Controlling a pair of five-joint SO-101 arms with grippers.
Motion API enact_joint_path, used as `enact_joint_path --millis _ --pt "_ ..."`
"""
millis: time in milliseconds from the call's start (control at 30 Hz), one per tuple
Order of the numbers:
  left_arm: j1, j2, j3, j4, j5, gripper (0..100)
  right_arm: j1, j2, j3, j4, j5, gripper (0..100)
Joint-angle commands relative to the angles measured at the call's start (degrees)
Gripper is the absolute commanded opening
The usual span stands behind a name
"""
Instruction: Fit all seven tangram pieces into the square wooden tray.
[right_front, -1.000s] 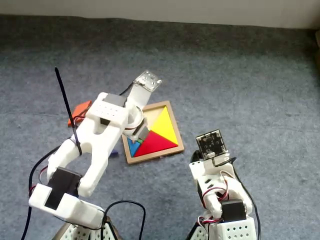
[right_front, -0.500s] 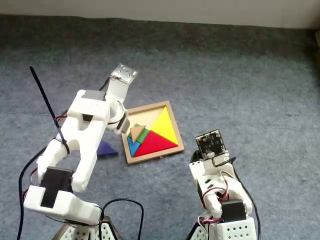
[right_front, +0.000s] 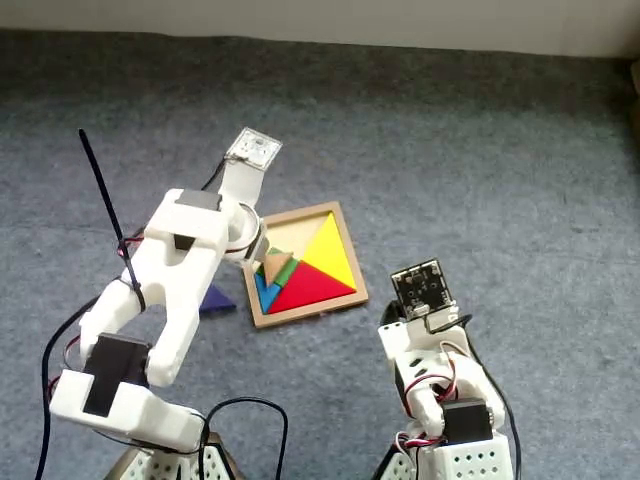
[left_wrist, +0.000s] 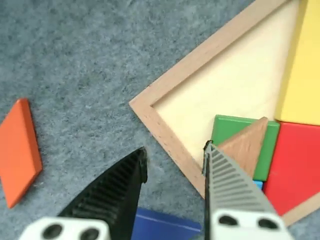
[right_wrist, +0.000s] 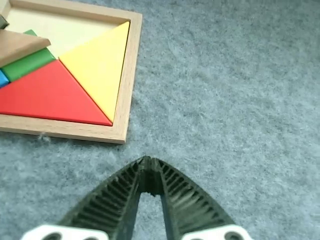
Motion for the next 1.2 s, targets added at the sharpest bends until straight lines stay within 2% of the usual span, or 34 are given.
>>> enact_joint_path --millis 0,300,433,533,700,900,1167 --pt "3.2 -1.7 -0.4 -0.8 0.4 19 0.7 -0.9 4.6 -0.1 0.7 0.6" --pt "10.2 -1.8 0.1 -0.8 0.4 19 0.7 -0.9 4.6 -0.1 0.7 0.6" --pt "10.0 -3.0 -1.5 -0.7 0.5 19 0.7 -0.9 4.6 -0.1 0.7 0.6" --pt "8.4 -6.4 -2.1 2.6 0.6 19 0.7 -0.9 4.6 -0.1 0.7 0.6" --pt "9.7 -14.8 0.7 8.0 0.4 19 0.7 -0.9 4.6 -0.1 0.7 0.6" --pt "13.0 -19.3 8.5 7.9 0.4 19 0.7 -0.9 4.6 -0.1 0.7 0.6" --pt "10.7 -11.6 8.7 1.5 0.4 19 0.7 -0.9 4.6 -0.1 0.7 0.6"
